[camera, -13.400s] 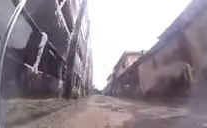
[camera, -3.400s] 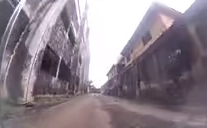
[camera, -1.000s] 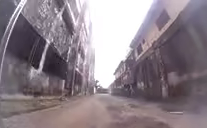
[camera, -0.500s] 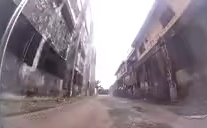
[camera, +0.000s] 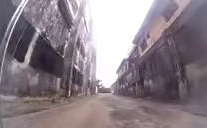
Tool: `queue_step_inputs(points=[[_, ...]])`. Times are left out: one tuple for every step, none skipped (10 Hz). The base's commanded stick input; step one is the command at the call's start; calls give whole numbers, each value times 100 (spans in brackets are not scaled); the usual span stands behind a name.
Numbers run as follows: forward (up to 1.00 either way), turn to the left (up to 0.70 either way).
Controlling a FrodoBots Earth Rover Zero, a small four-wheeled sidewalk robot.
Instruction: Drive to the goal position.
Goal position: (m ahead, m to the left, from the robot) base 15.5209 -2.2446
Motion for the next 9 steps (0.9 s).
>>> queue_step_inputs(points=[[100,0],[100,0],[100,0],[100,0],[100,0],[100,0],[100,0],[100,0],[100,0]])
